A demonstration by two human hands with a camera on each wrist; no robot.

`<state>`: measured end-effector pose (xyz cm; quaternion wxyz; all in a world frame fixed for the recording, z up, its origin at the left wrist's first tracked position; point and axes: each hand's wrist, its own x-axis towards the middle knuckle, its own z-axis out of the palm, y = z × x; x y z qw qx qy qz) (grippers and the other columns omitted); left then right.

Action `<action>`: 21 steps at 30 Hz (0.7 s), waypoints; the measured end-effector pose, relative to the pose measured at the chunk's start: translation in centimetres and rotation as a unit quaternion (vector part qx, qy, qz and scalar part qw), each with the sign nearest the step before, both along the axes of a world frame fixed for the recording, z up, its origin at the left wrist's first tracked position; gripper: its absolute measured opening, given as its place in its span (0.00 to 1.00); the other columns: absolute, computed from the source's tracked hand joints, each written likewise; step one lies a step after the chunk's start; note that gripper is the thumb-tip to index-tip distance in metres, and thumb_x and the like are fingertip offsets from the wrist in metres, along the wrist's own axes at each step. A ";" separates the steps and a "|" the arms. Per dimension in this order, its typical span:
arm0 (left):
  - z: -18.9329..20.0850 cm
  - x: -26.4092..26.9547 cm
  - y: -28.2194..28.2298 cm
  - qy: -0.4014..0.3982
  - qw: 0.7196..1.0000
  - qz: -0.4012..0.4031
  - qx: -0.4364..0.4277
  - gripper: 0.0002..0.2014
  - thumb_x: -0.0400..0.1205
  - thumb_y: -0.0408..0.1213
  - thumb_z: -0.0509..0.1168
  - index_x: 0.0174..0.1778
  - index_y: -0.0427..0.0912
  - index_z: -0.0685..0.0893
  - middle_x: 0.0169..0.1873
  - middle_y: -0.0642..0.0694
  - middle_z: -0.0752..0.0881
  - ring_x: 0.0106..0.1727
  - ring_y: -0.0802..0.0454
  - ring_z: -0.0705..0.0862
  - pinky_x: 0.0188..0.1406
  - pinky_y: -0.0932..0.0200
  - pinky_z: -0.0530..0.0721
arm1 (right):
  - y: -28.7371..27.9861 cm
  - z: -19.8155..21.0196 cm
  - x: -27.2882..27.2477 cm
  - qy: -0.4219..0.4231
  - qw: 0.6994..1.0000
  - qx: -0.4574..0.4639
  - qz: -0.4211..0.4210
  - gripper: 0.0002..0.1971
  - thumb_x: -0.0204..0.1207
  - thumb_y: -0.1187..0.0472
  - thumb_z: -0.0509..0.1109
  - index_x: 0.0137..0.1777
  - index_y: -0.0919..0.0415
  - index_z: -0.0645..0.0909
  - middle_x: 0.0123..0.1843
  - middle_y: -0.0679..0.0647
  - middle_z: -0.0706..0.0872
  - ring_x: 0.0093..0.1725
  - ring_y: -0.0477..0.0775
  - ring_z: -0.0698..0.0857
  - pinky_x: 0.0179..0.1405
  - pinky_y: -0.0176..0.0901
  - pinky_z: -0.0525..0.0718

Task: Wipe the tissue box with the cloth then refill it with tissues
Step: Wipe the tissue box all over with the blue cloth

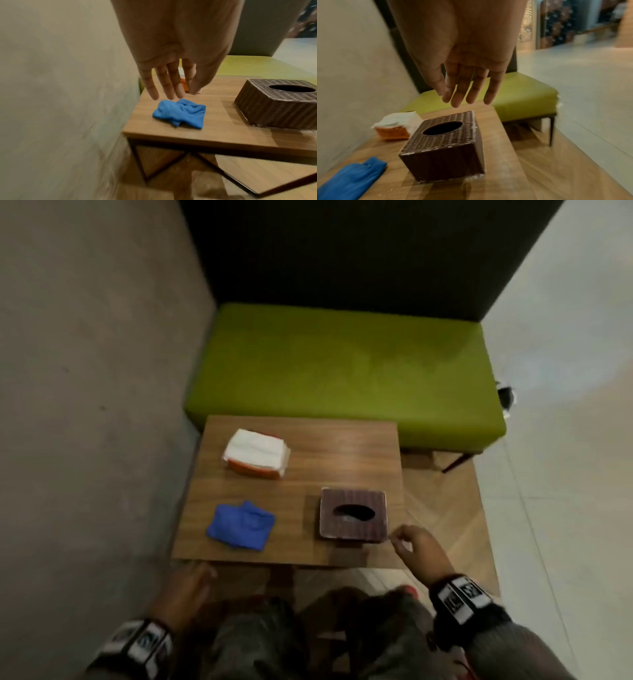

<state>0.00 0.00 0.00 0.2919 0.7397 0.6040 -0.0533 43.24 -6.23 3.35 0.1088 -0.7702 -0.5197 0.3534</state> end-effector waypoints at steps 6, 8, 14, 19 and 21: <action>-5.5 6.7 9.2 0.131 0.983 -0.125 0.039 0.33 0.73 0.32 0.69 0.76 0.43 0.69 0.73 0.36 0.69 0.72 0.35 0.69 0.69 0.46 0.68 | 3.8 -6.0 -1.3 -0.149 0.977 0.076 0.132 0.14 0.81 0.61 0.65 0.65 0.57 0.83 0.66 0.61 0.82 0.68 0.68 0.74 0.64 0.60 0.76; -7.7 7.8 10.1 0.210 0.963 -0.163 0.050 0.37 0.73 0.38 0.70 0.78 0.51 0.63 0.79 0.40 0.59 0.79 0.37 0.58 0.75 0.41 0.63 | 3.7 -7.9 -0.7 -0.193 0.970 0.076 0.128 0.15 0.82 0.58 0.64 0.67 0.56 0.81 0.80 0.64 0.68 0.81 0.69 0.60 0.76 0.66 0.65; -13.1 7.1 8.1 0.248 0.956 -0.149 0.056 0.37 0.73 0.45 0.71 0.77 0.57 0.62 0.79 0.42 0.58 0.81 0.42 0.55 0.73 0.24 0.56 | 1.0 -10.1 -2.5 -0.250 0.954 0.103 0.128 0.17 0.85 0.53 0.59 0.71 0.47 0.78 0.87 0.54 0.48 0.86 0.61 0.39 0.81 0.67 0.45; -14.1 6.0 4.4 0.134 0.977 -0.077 0.148 0.32 0.72 0.40 0.70 0.73 0.50 0.68 0.68 0.41 0.76 0.68 0.40 0.76 0.68 0.39 0.71 | -1.5 -9.7 -5.6 -0.200 0.970 0.086 0.113 0.17 0.85 0.52 0.56 0.68 0.40 0.80 0.87 0.50 0.49 0.86 0.59 0.41 0.81 0.68 0.46; -14.5 5.7 3.1 0.015 0.990 -0.003 0.141 0.32 0.71 0.36 0.71 0.72 0.47 0.69 0.63 0.36 0.81 0.61 0.35 0.81 0.60 0.42 0.78 | -2.6 -9.5 -6.9 -0.184 0.972 0.069 0.126 0.17 0.85 0.52 0.56 0.70 0.38 0.78 0.87 0.49 0.50 0.86 0.60 0.43 0.81 0.69 0.47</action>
